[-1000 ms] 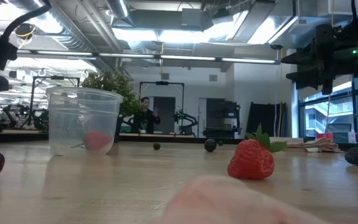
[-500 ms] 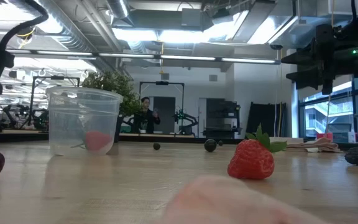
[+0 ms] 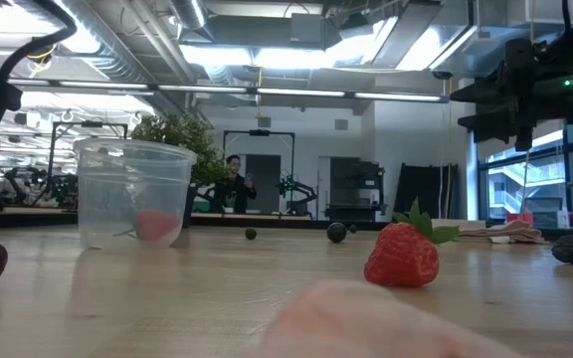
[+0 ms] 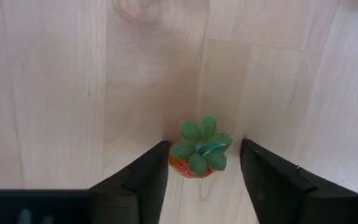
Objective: Pick and placing Produce into tupperware
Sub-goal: Put the red strawberry into the container
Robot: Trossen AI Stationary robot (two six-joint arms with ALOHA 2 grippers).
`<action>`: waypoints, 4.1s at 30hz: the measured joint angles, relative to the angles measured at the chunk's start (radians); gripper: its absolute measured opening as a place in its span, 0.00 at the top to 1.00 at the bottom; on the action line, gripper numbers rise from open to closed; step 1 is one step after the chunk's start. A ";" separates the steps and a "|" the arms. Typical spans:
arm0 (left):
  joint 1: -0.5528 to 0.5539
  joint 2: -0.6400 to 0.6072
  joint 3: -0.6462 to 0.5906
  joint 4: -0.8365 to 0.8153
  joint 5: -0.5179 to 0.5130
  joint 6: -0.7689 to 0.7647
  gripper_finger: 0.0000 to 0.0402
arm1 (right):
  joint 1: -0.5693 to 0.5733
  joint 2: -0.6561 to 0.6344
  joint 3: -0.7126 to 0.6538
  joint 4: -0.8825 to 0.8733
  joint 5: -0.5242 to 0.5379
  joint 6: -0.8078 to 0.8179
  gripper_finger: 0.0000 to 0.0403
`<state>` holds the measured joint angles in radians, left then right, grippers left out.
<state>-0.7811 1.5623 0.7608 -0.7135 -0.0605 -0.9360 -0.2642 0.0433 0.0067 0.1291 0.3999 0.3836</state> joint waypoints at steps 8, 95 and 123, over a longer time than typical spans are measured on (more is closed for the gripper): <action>0.000 0.000 -0.001 0.006 0.000 0.001 0.71 | 0.000 0.000 0.000 0.000 0.000 0.000 0.27; 0.219 -0.214 0.351 -0.486 0.196 -0.629 0.35 | 0.000 0.000 0.000 0.005 0.000 0.005 0.27; 0.250 0.088 0.343 -0.418 0.314 -0.486 0.36 | 0.000 0.000 0.000 0.008 0.000 0.035 0.27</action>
<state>-0.5309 1.6505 1.1043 -1.1319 0.2531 -1.4219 -0.2642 0.0436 0.0067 0.1375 0.3995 0.4187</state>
